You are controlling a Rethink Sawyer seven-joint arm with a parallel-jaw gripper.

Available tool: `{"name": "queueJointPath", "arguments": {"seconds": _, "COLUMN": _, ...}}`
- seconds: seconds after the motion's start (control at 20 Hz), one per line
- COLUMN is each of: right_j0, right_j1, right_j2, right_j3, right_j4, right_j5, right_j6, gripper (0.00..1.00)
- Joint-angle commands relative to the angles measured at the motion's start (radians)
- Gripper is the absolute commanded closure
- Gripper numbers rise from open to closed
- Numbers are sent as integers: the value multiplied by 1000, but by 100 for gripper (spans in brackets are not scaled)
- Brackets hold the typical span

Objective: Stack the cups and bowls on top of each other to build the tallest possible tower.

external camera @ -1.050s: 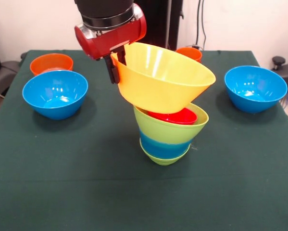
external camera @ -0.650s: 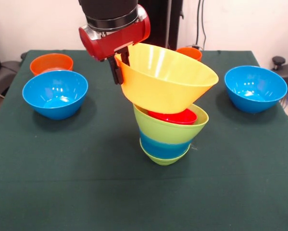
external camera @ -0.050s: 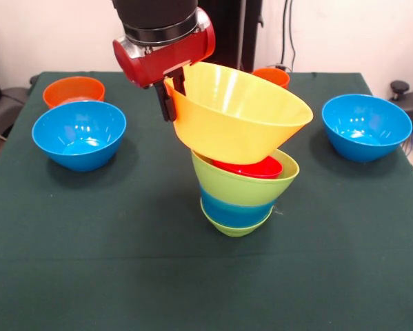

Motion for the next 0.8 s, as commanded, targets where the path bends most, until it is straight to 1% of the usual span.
{"name": "queueJointPath", "arguments": {"seconds": 0.05, "right_j0": 17, "right_j1": 74, "right_j2": -23, "right_j3": 22, "right_j4": -60, "right_j5": -23, "right_j6": -21, "gripper": 100}}
{"name": "queueJointPath", "arguments": {"seconds": 0.5, "right_j0": 15, "right_j1": 88, "right_j2": -27, "right_j3": 32, "right_j4": -79, "right_j5": -65, "right_j6": -17, "gripper": 100}}
{"name": "queueJointPath", "arguments": {"seconds": 0.8, "right_j0": 20, "right_j1": 98, "right_j2": -28, "right_j3": 17, "right_j4": -86, "right_j5": -64, "right_j6": -15, "gripper": 100}}
